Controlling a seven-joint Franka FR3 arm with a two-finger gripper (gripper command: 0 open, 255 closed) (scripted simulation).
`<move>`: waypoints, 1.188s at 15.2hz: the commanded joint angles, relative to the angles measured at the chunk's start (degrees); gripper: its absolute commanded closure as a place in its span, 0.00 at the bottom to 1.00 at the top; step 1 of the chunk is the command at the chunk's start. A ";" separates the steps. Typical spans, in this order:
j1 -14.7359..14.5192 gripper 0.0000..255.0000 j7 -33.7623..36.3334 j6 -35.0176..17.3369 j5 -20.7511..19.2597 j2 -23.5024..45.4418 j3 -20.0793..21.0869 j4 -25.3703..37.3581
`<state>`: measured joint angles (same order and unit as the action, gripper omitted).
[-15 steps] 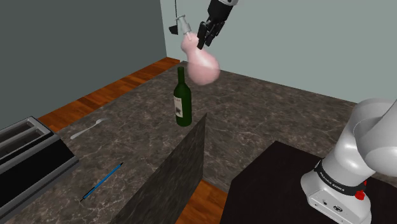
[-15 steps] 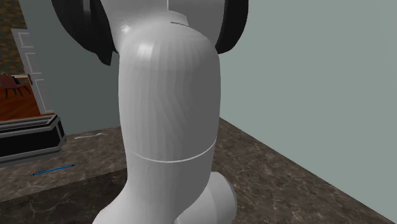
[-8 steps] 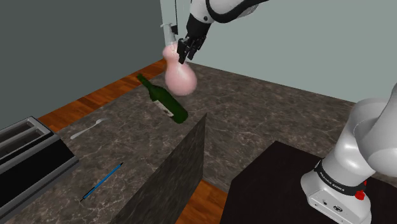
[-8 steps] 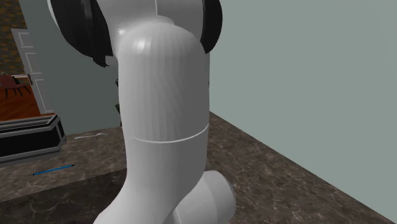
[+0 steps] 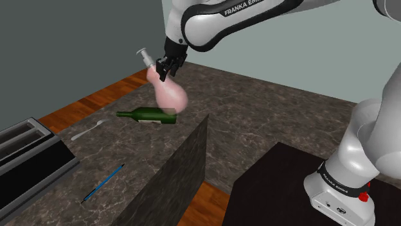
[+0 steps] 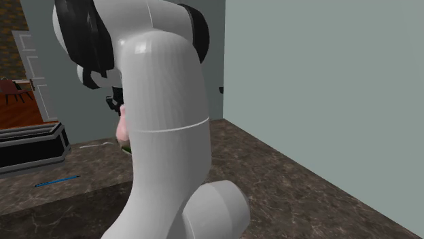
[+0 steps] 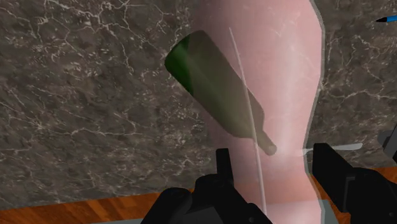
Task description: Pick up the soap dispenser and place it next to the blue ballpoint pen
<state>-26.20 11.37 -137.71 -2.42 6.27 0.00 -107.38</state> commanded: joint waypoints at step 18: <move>-9.35 1.00 15.24 -3.46 -7.61 25.65 0.99 21.36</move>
<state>-35.54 26.47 -140.43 -9.93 31.65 1.07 -85.70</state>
